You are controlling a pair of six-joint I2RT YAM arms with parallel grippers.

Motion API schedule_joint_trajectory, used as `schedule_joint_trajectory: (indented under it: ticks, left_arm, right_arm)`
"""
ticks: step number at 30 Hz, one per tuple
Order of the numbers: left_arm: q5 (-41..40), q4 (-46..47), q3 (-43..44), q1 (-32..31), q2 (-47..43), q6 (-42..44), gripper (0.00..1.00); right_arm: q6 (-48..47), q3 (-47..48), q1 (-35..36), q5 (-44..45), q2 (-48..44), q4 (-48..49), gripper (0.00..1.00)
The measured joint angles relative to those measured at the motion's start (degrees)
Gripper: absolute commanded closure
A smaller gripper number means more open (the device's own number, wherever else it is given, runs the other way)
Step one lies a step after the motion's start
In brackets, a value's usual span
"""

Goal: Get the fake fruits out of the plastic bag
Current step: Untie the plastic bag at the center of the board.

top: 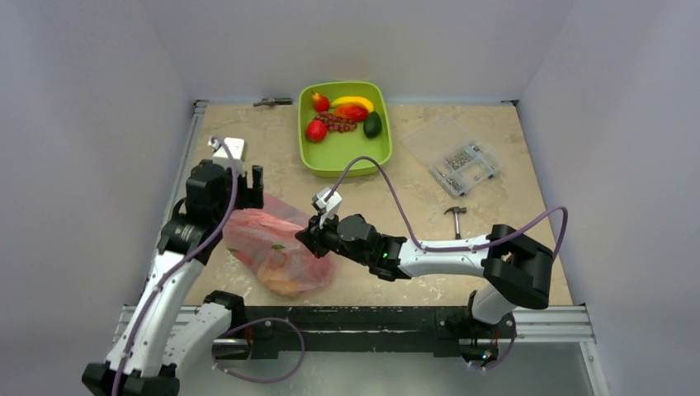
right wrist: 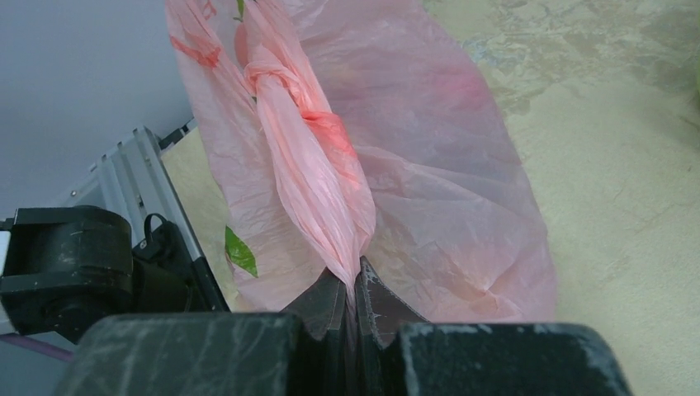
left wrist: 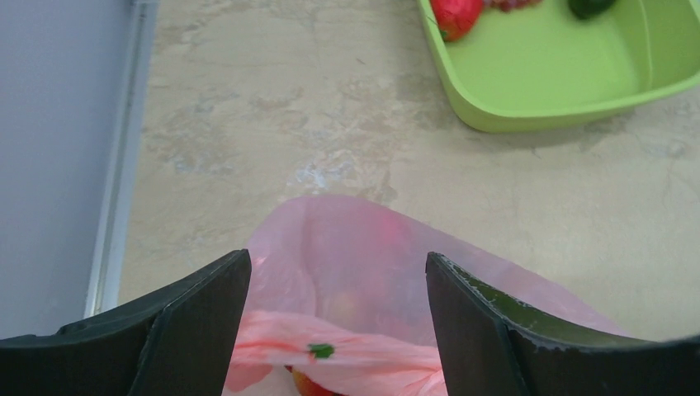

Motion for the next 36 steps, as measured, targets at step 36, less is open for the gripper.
schedule_joint_trajectory:
  ticks: [36]
  left_arm:
    - [3.5,-1.8,-3.9,-0.5,-6.8,-3.6,0.17]
  right_arm:
    - [7.1,1.7,-13.8,-12.1,-3.3,-1.6,1.00]
